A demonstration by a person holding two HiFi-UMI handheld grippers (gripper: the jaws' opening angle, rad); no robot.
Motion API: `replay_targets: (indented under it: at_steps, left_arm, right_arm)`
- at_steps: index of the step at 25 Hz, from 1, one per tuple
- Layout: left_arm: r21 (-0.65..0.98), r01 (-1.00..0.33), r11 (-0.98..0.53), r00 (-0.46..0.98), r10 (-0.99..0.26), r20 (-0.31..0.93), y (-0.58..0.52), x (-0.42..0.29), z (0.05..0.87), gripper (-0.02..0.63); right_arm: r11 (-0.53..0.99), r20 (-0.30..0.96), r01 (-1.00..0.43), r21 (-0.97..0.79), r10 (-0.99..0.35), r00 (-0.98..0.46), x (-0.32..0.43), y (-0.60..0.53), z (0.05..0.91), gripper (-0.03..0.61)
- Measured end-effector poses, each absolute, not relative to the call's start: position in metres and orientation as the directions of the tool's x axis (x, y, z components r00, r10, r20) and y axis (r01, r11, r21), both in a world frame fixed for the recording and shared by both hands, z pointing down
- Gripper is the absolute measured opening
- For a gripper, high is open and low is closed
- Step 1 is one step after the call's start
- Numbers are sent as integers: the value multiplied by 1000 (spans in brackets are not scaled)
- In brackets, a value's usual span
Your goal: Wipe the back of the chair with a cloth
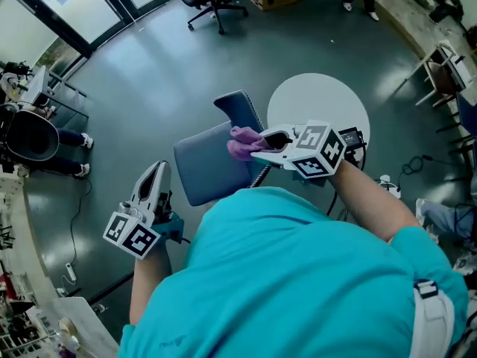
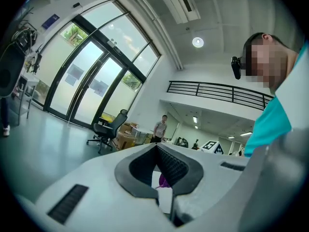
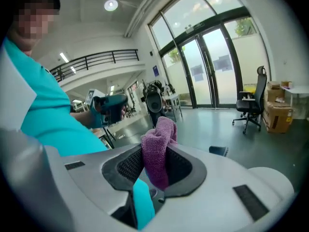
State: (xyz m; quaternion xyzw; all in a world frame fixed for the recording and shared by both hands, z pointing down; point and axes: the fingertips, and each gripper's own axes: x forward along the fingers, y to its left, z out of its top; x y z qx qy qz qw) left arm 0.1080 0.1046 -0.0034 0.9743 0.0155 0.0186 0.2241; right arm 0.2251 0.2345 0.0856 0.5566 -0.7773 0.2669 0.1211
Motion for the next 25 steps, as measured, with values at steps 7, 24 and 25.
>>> replay_targets:
  at_steps: [7,24,25]
  left_arm:
    - [357,74,-931,997,57,-57,156,96,-47,-5]
    - [314,80,-946,985,27,-171,84,-23,-103,-5]
    - [318,83,-944,984,27,-177,84,-23,-104,-5]
  right_arm:
    - [220,212,-933,-284,-935,-285,242,261,2,112]
    - [108,144,-987,-120,-982,-125,161,213,-71,100]
    - [105,147,-987,-120,-981,-123,161,215,-72,100]
